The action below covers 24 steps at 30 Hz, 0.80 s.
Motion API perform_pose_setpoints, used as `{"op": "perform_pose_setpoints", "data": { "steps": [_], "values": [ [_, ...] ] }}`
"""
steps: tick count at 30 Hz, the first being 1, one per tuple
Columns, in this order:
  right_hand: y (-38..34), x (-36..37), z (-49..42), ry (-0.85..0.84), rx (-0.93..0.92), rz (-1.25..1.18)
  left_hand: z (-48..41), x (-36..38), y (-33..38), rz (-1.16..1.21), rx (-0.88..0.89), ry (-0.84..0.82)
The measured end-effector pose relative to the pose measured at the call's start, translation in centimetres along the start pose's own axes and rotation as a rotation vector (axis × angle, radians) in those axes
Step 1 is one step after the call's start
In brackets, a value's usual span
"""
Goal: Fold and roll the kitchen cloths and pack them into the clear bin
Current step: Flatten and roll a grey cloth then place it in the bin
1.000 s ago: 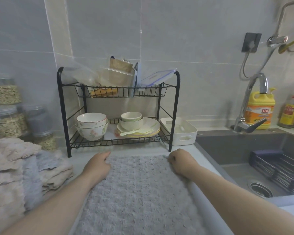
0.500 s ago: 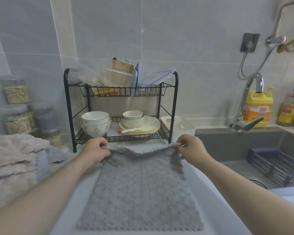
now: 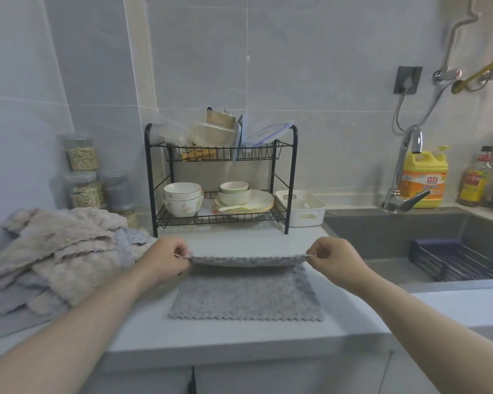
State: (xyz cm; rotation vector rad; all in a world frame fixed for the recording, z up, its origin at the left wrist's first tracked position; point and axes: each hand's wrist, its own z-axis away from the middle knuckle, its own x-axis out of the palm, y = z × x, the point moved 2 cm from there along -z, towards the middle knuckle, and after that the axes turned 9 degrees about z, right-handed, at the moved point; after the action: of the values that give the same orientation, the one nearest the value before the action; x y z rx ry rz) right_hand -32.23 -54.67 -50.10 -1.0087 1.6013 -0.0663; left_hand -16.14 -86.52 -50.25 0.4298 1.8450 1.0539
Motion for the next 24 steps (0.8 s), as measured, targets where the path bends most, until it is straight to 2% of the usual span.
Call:
{"op": "perform_pose_setpoints", "data": {
  "steps": [8, 12, 18, 22, 24],
  "values": [
    [0.4, -0.1, 4.5, -0.119, -0.089, 0.029, 3.9, 0.5, -0.3, -0.069, 0.017, -0.102],
    [1.0, 0.6, 5.8, -0.245, -0.196, 0.218, 5.2, 1.0, -1.2, -0.238, -0.007, -0.245],
    [0.7, 1.0, 5.9, -0.316, -0.401, 0.403, 6.1, 1.2, -2.1, -0.416, 0.063, -0.327],
    [1.1, 1.2, 6.0, -0.348, -0.392, 0.388, 6.7, 1.3, -1.7, -0.46, 0.058, -0.369],
    [1.1, 1.2, 5.9, -0.247, -0.309, 0.277, 7.1, 1.2, -0.7, -0.477, 0.114, -0.269]
  ]
}}
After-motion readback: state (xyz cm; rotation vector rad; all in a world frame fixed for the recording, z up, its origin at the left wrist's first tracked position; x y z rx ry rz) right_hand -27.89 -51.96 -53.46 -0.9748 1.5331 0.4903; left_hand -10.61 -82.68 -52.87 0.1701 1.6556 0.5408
